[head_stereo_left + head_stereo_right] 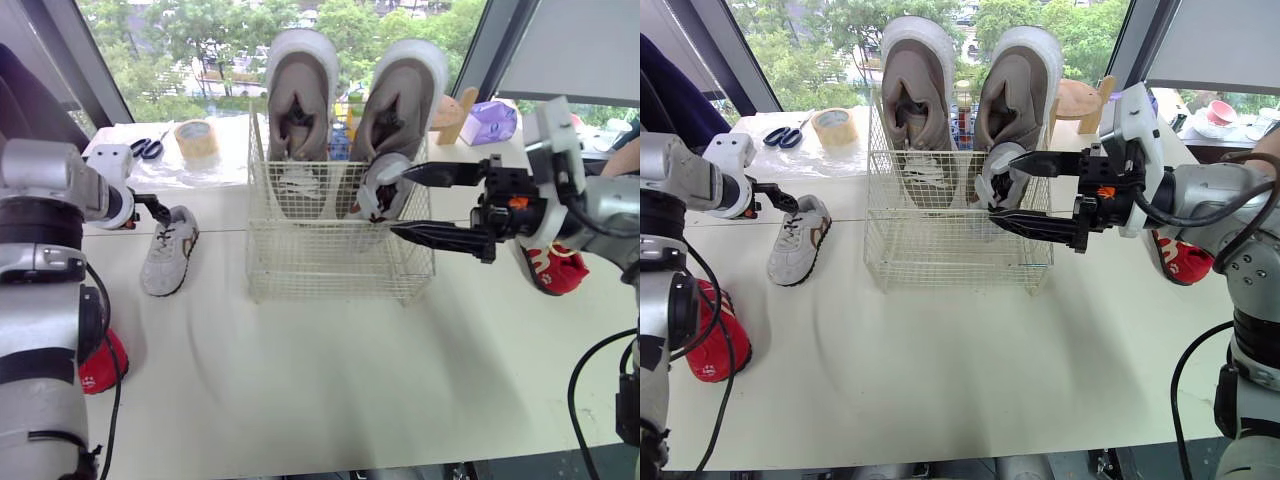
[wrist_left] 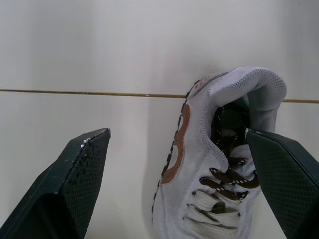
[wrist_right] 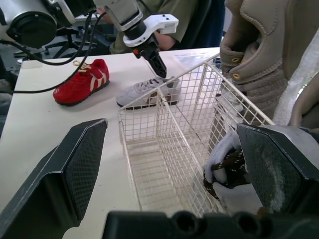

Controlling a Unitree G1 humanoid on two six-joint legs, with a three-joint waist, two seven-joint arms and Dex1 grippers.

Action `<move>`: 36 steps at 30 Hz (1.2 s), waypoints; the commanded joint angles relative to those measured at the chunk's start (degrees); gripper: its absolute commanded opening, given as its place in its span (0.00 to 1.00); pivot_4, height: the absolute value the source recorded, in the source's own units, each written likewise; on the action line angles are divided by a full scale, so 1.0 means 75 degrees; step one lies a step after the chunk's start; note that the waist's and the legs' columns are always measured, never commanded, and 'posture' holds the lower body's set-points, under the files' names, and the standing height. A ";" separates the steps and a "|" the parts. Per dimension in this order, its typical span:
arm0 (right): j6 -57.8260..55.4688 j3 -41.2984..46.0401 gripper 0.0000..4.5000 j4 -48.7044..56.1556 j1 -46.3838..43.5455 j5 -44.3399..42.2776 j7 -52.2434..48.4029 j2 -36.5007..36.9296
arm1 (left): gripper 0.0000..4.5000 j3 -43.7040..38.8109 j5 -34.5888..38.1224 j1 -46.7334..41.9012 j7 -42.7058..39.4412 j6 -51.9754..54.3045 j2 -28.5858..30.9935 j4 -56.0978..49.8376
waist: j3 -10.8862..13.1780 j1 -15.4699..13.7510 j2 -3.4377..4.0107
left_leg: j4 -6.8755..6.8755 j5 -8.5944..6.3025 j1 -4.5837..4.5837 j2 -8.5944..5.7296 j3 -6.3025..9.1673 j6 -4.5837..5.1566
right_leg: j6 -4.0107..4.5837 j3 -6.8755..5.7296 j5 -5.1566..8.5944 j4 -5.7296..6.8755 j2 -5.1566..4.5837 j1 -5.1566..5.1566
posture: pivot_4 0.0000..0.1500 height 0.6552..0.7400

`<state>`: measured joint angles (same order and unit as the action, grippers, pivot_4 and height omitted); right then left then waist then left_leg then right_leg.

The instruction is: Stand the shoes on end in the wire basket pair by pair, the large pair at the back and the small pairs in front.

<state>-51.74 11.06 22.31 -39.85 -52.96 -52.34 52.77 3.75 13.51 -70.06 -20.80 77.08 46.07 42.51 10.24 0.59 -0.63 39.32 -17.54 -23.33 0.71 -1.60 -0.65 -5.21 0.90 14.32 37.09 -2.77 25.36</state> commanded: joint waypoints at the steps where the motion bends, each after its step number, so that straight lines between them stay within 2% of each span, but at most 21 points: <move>1: 0.0190 0.0166 0.99 0.0163 -0.0029 0.0013 0.0081 -0.0016 | 1.00 0.0127 -0.0382 -0.0089 -0.0182 -0.0463 0.0018 0.0274 | 0.0000 -0.0001 0.0000 | 0.0000 0.0000 0.0000 0.0000 0.0000 0.0000 | 0.0000 0.0000 0.0000 0.0001 0.0000 0.0000 | 1.00 1.00; 5: 0.0210 0.0408 0.99 0.0147 -0.0311 -0.0052 0.0326 0.0078 | 1.00 0.0422 -0.0773 -0.0141 -0.0488 -0.1127 -0.0213 0.0886 | 0.0000 -0.0026 0.0000 | 0.0003 0.0000 0.0000 -0.0002 -0.0001 0.0001 | 0.0000 0.0000 0.0000 0.0002 -0.0002 0.0000 | 1.00 1.00; 11: 0.0099 0.0510 0.99 0.0270 -0.0522 -0.0303 0.0542 0.0167 | 1.00 0.0456 -0.1301 -0.0322 -0.0845 -0.2568 -0.0679 0.2724 | -0.0004 -0.0017 -0.0005 | 0.0004 0.0001 0.0001 -0.0013 -0.0003 0.0003 | 0.0000 -0.0001 0.0000 0.0003 0.0000 -0.0001 | 1.00 1.00; 14: 0.0083 0.0540 1.00 0.0342 -0.0434 -0.0322 0.0630 0.0212 | 0.81 0.0327 -0.1453 -0.0380 -0.0917 -0.3144 -0.0892 0.3399 | -0.0010 -0.0022 -0.0005 | 0.0004 0.0001 0.0002 -0.0015 -0.0004 0.0004 | 0.0000 -0.0001 0.0000 0.0004 -0.0004 -0.0002 | 1.00 1.00; 20: -0.0087 0.0761 1.00 0.0534 -0.0260 -0.0563 0.0831 0.0309 | 0.13 0.0066 -0.1623 -0.0490 -0.0939 -0.3565 -0.1027 0.3918 | -0.0015 -0.0006 -0.0006 | 0.0006 0.0001 0.0004 -0.0011 -0.0003 0.0005 | 0.0000 -0.0001 0.0000 0.0009 -0.0007 -0.0003 | 1.00 1.00; 21: -0.0081 0.0768 1.00 0.0525 -0.0243 -0.0575 0.0829 0.0318 | 0.04 0.0033 -0.1647 -0.0505 -0.0922 -0.3588 -0.1041 0.3945 | -0.0016 0.0002 -0.0005 | 0.0006 0.0001 0.0005 -0.0012 -0.0003 0.0005 | 0.0000 -0.0001 0.0000 0.0010 -0.0006 -0.0003 | 1.00 1.00; 22: -0.0100 0.0768 1.00 0.0516 -0.0235 -0.0615 0.0826 0.0331 | 0.01 -0.0005 -0.1674 -0.0518 -0.0913 -0.3595 -0.1046 0.3963 | -0.0016 0.0001 -0.0005 | 0.0006 0.0001 0.0008 -0.0013 -0.0004 0.0006 | 0.0000 0.0000 0.0000 0.0013 -0.0005 -0.0003 | 1.00 1.00; 24: -0.0325 0.0788 1.00 0.0578 -0.0160 -0.0937 0.0766 0.0400 | 0.01 -0.0043 -0.1729 -0.0513 -0.0908 -0.3638 -0.1030 0.3964 | -0.0016 -0.0001 -0.0005 | 0.0006 0.0001 0.0008 -0.0009 -0.0003 0.0006 | 0.0000 -0.0001 0.0000 0.0014 -0.0005 -0.0003 | 1.00 1.00; 27: -0.0862 0.0818 1.00 0.1241 0.0416 -0.2007 0.0617 0.0553 | 0.01 -0.0181 -0.1711 -0.0527 -0.0948 -0.3573 -0.1002 0.3897 | -0.0019 -0.0008 -0.0010 | 0.0006 0.0001 0.0007 -0.0004 0.0000 0.0007 | 0.0000 -0.0001 0.0000 0.0015 -0.0005 -0.0005 | 1.00 1.00; 32: -0.0987 0.0467 1.00 0.1504 0.1048 -0.1840 0.0238 0.0973 | 0.01 -0.0806 -0.1354 -0.0642 -0.0545 -0.3386 -0.1210 0.3647 | -0.0019 -0.0012 -0.0010 | 0.0014 0.0000 0.0005 -0.0001 -0.0001 0.0010 | 0.0000 -0.0001 -0.0001 0.0015 -0.0010 -0.0006 | 1.00 1.00; 36: -0.1019 0.0688 1.00 0.1406 0.1390 -0.1790 -0.0008 0.1389 | 0.01 -0.0730 -0.1491 -0.0531 -0.0719 -0.3489 -0.1303 0.2558 | -0.0018 -0.0140 -0.0014 | 0.0068 -0.0012 -0.0009 0.0001 0.0005 0.0030 | 0.0000 -0.0004 -0.0001 0.0021 -0.0006 -0.0014 | 1.00 1.00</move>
<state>-59.78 14.31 32.52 -29.60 -66.28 -51.53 62.45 -1.44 2.03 -73.15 -25.63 51.58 35.45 65.87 10.11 -0.46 -0.74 39.90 -17.66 -23.41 0.73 -1.55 -0.37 -5.21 0.87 14.31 37.25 -2.81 25.22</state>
